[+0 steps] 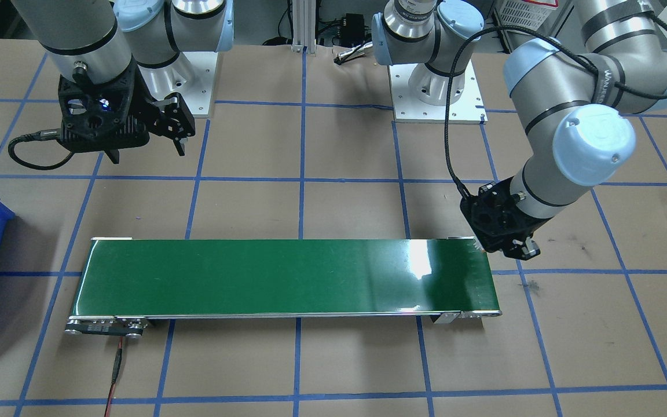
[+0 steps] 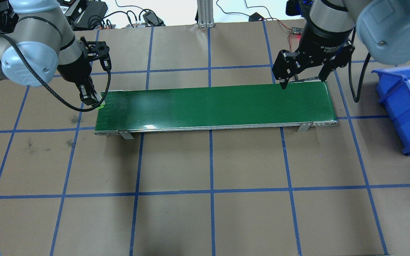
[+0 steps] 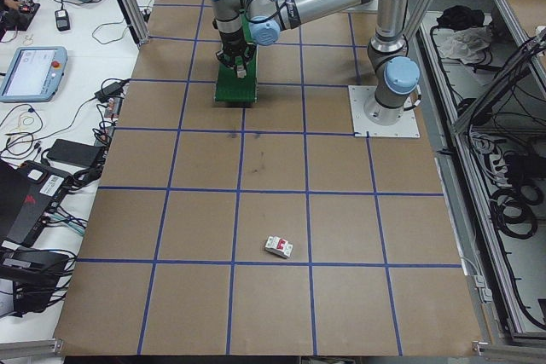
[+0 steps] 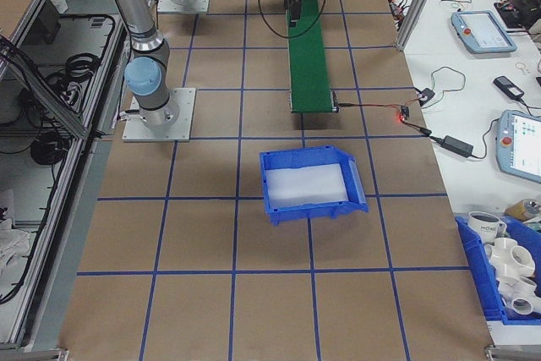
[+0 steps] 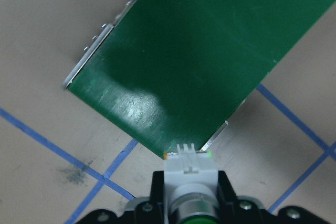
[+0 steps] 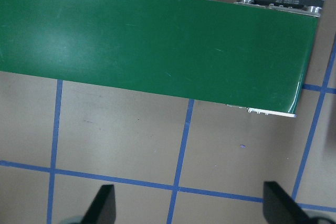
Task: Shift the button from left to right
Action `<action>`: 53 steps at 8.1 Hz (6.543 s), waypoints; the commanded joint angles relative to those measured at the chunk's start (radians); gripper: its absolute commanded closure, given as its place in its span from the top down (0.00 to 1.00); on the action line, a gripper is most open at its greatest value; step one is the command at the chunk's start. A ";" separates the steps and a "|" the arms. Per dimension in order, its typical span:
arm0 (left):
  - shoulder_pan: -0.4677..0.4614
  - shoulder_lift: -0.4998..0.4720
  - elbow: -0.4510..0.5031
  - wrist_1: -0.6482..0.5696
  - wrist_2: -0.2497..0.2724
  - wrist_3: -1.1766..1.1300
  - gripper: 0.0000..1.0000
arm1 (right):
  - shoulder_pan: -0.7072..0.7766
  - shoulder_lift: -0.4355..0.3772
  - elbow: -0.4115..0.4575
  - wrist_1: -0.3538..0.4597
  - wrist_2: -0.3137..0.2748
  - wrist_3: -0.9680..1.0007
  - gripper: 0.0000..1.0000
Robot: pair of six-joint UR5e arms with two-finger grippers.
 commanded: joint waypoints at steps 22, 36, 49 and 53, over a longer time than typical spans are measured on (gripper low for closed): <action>-0.092 0.072 -0.117 0.113 0.020 -0.310 1.00 | -0.003 0.000 0.000 -0.011 0.000 0.014 1.00; -0.121 0.184 0.288 -0.354 -0.046 -1.372 1.00 | -0.008 0.014 0.003 -0.042 -0.020 0.012 1.00; -0.180 0.267 0.293 -0.348 -0.054 -1.393 1.00 | -0.075 0.242 0.041 -0.351 0.224 0.020 1.00; -0.180 0.275 0.293 -0.348 -0.055 -1.393 1.00 | -0.069 0.312 0.046 -0.385 0.333 0.118 1.00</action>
